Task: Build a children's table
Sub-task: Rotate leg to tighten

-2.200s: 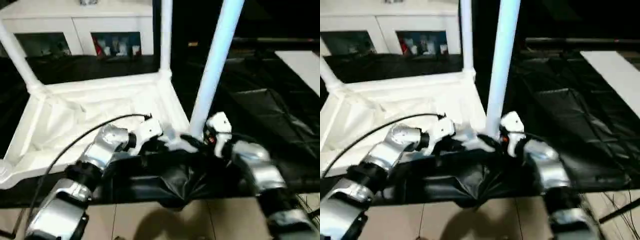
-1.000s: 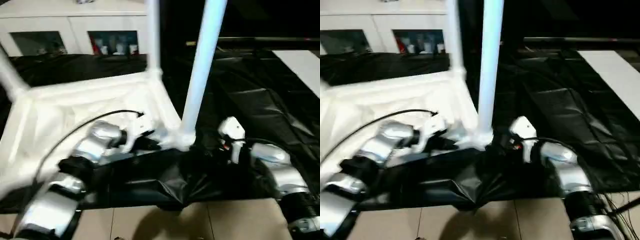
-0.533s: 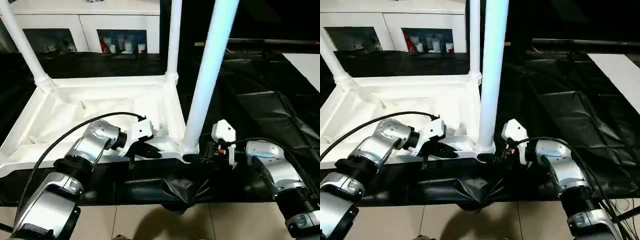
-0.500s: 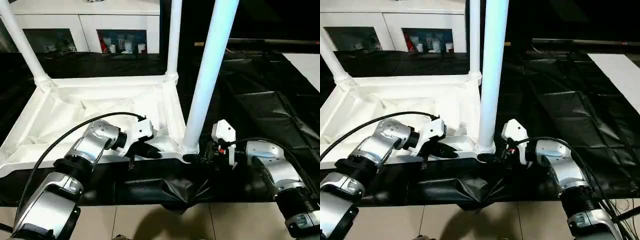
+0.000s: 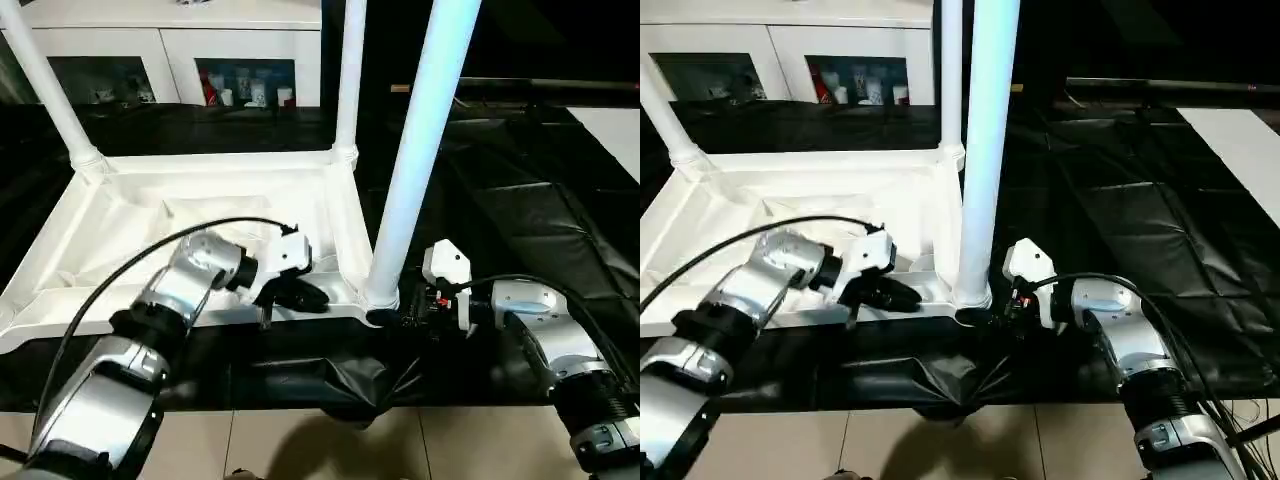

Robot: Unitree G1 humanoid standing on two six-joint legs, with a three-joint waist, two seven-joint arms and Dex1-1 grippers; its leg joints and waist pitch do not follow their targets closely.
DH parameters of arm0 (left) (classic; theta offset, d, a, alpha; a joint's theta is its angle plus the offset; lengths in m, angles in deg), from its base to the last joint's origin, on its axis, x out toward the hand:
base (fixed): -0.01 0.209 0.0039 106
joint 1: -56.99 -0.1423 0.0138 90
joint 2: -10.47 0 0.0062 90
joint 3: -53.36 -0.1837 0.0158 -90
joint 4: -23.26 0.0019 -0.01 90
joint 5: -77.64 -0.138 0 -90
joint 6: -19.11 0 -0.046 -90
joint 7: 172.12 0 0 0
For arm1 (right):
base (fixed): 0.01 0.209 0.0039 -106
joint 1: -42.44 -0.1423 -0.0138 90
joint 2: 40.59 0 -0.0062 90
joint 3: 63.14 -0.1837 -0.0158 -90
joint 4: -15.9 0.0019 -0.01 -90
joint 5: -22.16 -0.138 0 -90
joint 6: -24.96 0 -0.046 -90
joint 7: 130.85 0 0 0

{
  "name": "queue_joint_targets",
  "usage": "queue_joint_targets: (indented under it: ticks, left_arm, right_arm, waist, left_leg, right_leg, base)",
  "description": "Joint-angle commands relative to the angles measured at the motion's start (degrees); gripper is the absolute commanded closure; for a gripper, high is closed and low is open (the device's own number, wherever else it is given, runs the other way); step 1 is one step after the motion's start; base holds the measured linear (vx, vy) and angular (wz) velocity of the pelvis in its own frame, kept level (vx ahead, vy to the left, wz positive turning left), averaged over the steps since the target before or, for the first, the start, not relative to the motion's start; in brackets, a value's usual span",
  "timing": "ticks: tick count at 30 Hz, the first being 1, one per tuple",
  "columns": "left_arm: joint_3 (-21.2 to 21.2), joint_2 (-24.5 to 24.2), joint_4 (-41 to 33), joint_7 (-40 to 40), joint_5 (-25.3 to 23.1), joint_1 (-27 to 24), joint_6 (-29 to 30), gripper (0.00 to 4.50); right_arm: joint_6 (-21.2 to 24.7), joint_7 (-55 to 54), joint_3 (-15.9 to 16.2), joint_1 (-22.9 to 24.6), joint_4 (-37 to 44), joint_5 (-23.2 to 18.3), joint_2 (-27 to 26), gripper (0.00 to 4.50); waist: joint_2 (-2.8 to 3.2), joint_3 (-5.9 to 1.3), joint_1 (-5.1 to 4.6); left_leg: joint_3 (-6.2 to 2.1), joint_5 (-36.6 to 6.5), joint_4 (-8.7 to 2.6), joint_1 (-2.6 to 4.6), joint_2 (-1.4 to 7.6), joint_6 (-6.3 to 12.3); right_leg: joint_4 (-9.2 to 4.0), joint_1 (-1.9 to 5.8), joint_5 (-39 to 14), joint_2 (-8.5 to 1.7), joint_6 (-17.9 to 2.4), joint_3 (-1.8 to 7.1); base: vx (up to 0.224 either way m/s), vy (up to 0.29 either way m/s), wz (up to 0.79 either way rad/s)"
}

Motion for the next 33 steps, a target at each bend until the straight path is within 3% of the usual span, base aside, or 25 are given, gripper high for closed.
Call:
queue_joint_targets:
  ticks: [1,7,8,19,26,30,31,33]
  left_arm:
    - [-1.3,-1.0,1.3,-1.2,-1.3,1.3,-0.7,3.85]
    - [-2.7,-1.9,3.2,-1.4,-3.5,1.7,-2.3,3.85]
    - [-3.0,-2.1,3.5,-1.7,-3.8,1.6,-2.4,3.85]
    - [-2.1,-1.1,6.7,1.1,-4.0,2.6,-4.8,3.85]
    - [-1.5,-0.7,7.7,0.5,-3.6,2.9,-4.9,4.46]
    - [-1.3,-0.5,8.0,0.1,-3.3,2.9,-5.0,4.46]
    - [-1.2,-0.5,8.0,0.1,-3.2,2.9,-5.1,4.50]
    - [-1.1,-0.5,8.1,-0.1,-3.0,2.8,-5.0,4.50]
  right_arm:
    - [-0.4,1.6,1.4,-0.2,-0.3,0.6,0.0,0.65]
    - [-0.6,1.5,1.4,-0.1,-0.3,0.9,0.0,0.65]
    - [-0.7,1.3,1.4,-0.1,-0.4,1.0,0.0,0.65]
    - [-1.0,1.1,1.4,0.0,-0.5,1.4,-0.2,0.65]
    - [-1.5,0.9,1.5,-0.4,-1.0,1.8,-0.5,0.65]
    - [-1.5,1.0,1.7,-0.6,-1.5,1.8,-0.8,0.65]
    - [-1.4,1.0,1.6,-0.7,-1.6,1.7,-0.9,0.94]
    - [-1.3,0.8,1.4,-0.8,-1.9,1.6,-1.2,0.94]
  waist:
    - [-0.49,-3.62,0.02]
    - [-0.35,-3.63,0.02]
    - [-0.02,-3.60,0.00]
    - [-0.22,-3.65,0.04]
    - [-0.23,-3.50,0.12]
    - [-0.18,-3.46,0.32]
    - [-0.17,-3.43,0.36]
    - [-0.18,-3.50,0.34]
  left_leg:
    - [0.48,-9.8,-3.37,1.07,0.53,5.10]
    - [0.41,-10.3,-3.44,1.11,0.60,4.67]
    - [0.41,-10.7,-3.47,1.14,0.55,4.48]
    - [0.43,-11.1,-3.41,1.22,0.56,4.44]
    - [0.44,-12.8,-3.55,1.31,0.57,3.70]
    - [0.42,-13.6,-3.66,1.44,0.65,3.28]
    - [0.37,-13.6,-3.75,1.36,0.67,3.14]
    - [0.33,-13.1,-3.74,1.28,0.61,3.03]
  right_leg:
    - [-3.19,2.97,-0.4,-1.17,-16.5,0.49]
    - [-3.18,2.99,-0.2,-1.21,-16.7,0.49]
    - [-3.24,2.95,-0.4,-1.18,-16.7,0.46]
    - [-3.17,3.02,0.4,-1.19,-17.3,0.46]
    - [-3.48,2.87,-2.7,-1.21,-16.8,0.53]
    - [-3.60,2.73,-4.1,-1.24,-16.5,0.57]
    - [-3.60,2.76,-4.2,-1.26,-16.4,0.55]
    - [-3.47,2.85,-3.6,-1.27,-16.3,0.53]
  base:
    - [0.000,0.000,0.00]
    - [0.000,0.000,0.00]
    - [0.000,0.000,0.00]
    - [0.000,0.000,0.00]
    - [0.000,0.000,0.00]
    - [0.000,0.000,0.00]
    - [0.000,0.000,0.00]
    - [0.000,0.000,0.00]
